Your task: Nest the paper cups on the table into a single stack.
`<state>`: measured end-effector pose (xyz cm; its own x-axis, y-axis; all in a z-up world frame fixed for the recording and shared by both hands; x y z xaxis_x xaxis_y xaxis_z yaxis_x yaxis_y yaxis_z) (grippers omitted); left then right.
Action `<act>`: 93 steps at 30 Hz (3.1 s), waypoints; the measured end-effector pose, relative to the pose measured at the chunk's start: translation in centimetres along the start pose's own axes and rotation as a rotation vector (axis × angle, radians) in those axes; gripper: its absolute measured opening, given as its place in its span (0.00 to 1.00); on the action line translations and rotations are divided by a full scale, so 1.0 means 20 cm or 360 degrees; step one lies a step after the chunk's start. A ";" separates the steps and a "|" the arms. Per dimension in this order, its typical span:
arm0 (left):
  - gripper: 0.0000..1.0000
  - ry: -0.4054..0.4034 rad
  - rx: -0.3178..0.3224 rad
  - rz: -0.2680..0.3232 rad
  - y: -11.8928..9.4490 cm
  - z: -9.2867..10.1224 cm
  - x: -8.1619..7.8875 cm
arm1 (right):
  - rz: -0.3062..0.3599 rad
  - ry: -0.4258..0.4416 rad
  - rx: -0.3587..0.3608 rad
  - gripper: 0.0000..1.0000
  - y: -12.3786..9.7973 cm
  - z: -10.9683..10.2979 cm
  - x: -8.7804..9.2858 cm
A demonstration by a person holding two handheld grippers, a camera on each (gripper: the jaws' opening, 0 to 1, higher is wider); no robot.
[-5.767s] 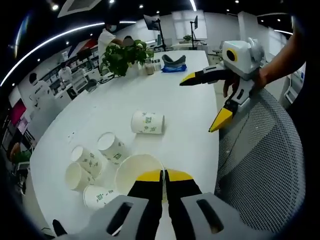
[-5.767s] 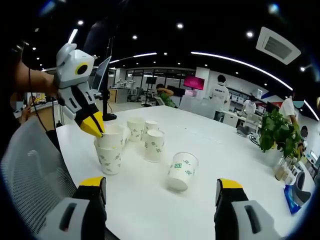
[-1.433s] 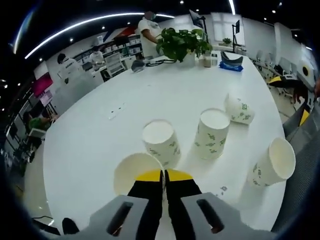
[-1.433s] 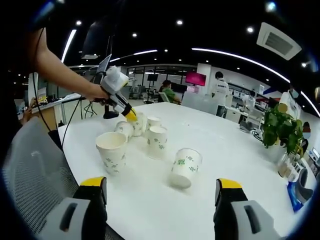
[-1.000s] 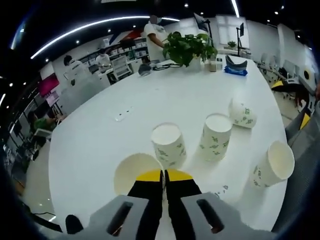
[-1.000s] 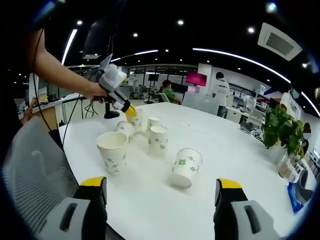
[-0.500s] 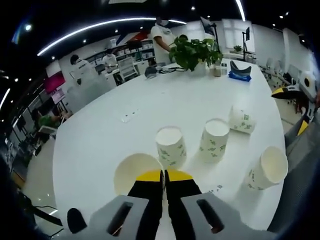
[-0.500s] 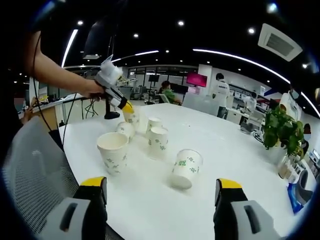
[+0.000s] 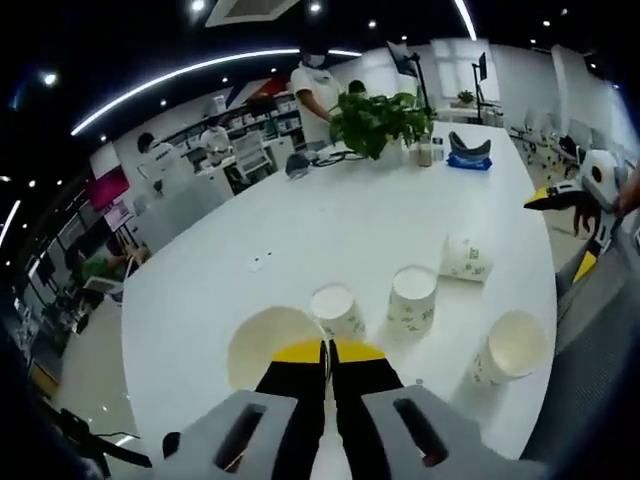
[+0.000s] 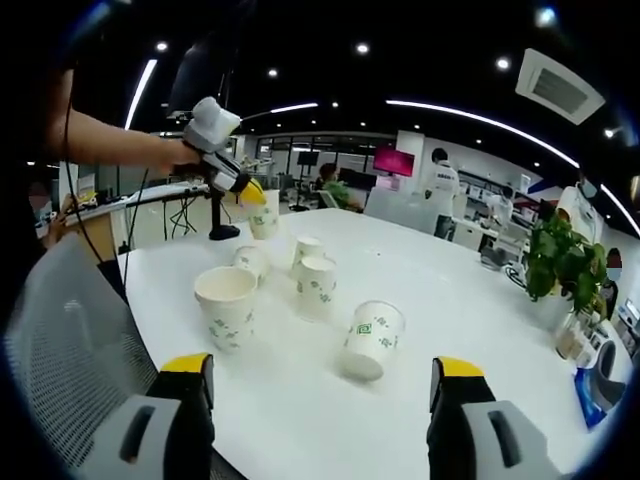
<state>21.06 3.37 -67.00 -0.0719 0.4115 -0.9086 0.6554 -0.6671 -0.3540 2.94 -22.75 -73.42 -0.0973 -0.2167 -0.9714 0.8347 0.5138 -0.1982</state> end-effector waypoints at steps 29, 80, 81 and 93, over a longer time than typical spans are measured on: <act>0.00 0.0079 0.0404 0.0080 -0.20 0.51 -0.29 | -0.0001 -0.0014 0.0004 0.91 0.00 0.00 0.00; 0.02 -0.0118 0.0677 -0.0074 -0.05 0.92 0.10 | -0.0011 -0.0027 0.0022 0.90 -0.01 0.01 0.00; 0.02 -0.0124 0.0681 -0.0078 -0.05 0.93 0.11 | -0.0011 -0.0027 0.0022 0.90 -0.01 0.01 0.00; 0.05 -0.0128 0.0719 -0.0123 0.00 0.96 0.23 | -0.0003 -0.0028 0.0040 0.90 -0.01 0.02 0.00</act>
<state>6.33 -6.70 -75.37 -0.1775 0.4332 -0.8836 0.2537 -0.8474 -0.4664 3.01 -23.16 -73.29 -0.0894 -0.2323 -0.9685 0.8478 0.4926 -0.1964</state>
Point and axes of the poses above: the point that each gripper's makers call its tool centre point, and the gripper's own axes: y roughly forward along the fingers, z roughly to its right, x roughly out of its underside, the point moved 4 cm from there along -y, roughly backward along the fingers, and after that the axes turned 13 degrees about z, right-handed, at the moved point
